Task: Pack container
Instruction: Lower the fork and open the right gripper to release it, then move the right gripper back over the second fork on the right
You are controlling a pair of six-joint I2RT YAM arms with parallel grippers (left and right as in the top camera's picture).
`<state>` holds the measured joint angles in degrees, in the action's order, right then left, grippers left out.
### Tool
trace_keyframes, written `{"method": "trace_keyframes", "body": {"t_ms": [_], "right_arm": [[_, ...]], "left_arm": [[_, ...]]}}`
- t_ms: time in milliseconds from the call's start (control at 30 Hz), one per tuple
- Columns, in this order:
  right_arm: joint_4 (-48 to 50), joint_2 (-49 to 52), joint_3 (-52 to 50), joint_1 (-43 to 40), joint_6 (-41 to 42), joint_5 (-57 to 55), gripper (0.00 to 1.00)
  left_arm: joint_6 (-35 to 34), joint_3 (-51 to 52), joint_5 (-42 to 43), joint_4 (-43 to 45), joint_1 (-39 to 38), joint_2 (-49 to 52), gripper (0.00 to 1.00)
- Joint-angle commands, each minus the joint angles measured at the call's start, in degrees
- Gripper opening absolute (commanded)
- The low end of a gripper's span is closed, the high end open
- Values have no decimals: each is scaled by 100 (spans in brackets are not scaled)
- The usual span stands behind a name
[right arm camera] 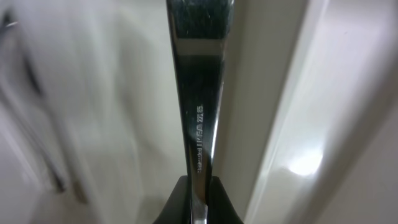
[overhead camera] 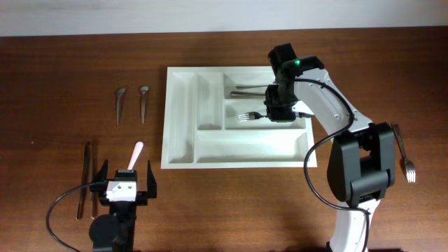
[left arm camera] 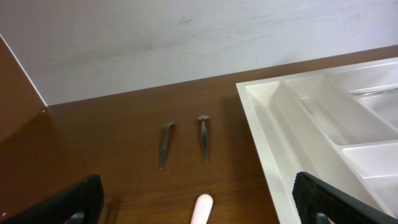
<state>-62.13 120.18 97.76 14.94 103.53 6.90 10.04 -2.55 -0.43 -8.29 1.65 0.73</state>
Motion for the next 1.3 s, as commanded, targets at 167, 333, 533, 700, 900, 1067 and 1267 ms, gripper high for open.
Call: {"method": "trace_keyframes", "body": {"t_ms": [167,333,533,700,900,1067,1267], "right_arm": [[376,-52,-85,4,-192,-291,24],[778,-52,-83,4,-824,-308,40],[1270,-57,76,-24,-2002,-269,56],[1126,-94,767,-319,-3707,-597,71],[-74,-284,1827,-1010,-5967,-1220,93],[-1316,-326,2758,-1838,-8432,-1342,100],[-2518,-304,2979,-2885,-11259,-1344,99]], "left_arm": [[-50,33,66,11,28,-44,99],[-50,33,63,11,28,-44,99],[-50,33,63,11,28,-44,99],[-50,33,63,11,28,-44,99],[-50,33,63,11,28,-44,99],[-50,33,63,11,28,-44,99],[-50,33,63,11,28,-44,99]]}}
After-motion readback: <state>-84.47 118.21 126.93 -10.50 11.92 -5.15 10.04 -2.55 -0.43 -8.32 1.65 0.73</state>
